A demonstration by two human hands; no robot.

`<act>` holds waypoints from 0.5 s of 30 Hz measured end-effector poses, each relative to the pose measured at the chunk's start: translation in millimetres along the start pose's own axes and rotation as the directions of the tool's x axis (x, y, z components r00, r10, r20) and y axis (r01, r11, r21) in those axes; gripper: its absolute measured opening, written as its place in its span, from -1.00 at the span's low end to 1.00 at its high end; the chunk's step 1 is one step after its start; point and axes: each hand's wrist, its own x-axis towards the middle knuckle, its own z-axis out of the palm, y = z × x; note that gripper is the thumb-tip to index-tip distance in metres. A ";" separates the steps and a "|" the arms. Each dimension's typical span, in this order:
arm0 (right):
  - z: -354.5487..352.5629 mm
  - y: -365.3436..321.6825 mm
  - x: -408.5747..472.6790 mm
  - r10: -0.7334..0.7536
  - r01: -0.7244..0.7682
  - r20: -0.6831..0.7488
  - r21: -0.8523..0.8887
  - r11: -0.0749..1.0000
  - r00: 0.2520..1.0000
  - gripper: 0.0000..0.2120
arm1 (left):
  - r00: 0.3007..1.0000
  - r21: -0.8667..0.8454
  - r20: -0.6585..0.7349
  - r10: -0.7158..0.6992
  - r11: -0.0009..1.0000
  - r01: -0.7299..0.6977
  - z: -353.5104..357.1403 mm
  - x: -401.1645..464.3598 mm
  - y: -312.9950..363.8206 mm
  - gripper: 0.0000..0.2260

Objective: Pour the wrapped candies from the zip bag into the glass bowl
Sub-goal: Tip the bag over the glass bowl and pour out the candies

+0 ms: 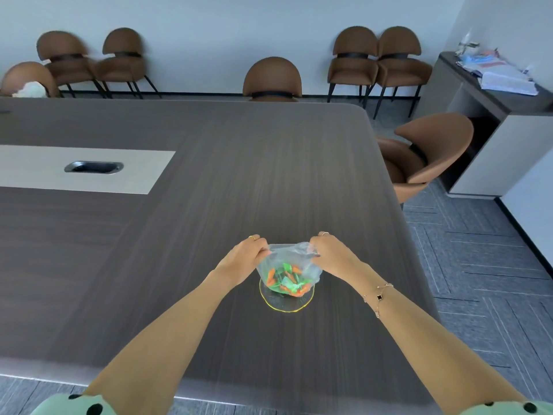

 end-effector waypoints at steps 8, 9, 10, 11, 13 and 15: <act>-15.9 1.6 10.0 -0.006 0.006 -0.028 -0.013 1.000 1.000 -0.70 | 0.996 -0.038 -0.085 0.017 0.999 -0.021 -9.3 11.4 3.3 -0.85; -18.3 0.9 10.3 -0.013 0.012 -0.036 -0.014 1.000 0.999 -0.73 | 0.995 -0.039 -0.094 0.017 0.999 -0.021 -10.9 12.4 3.8 -0.85; -20.5 0.1 10.8 -0.018 0.017 -0.041 -0.016 1.000 0.999 -0.79 | 0.995 -0.040 -0.103 0.019 0.999 -0.023 -12.4 13.9 3.7 -0.85; -22.3 -0.4 11.4 -0.024 0.024 -0.043 -0.008 1.000 0.999 -0.83 | 0.993 -0.036 -0.114 0.027 0.999 -0.031 -13.7 15.6 3.5 -0.85; -24.4 -0.7 13.2 -0.030 0.030 -0.041 0.010 0.999 0.999 -0.83 | 0.992 -0.022 -0.124 0.035 0.999 -0.038 -16.0 17.9 3.5 -0.84; -24.3 0.4 15.0 -0.034 0.035 -0.032 0.028 0.999 0.999 -0.88 | 0.992 -0.019 -0.123 0.028 0.999 -0.031 -17.3 19.1 2.9 -0.84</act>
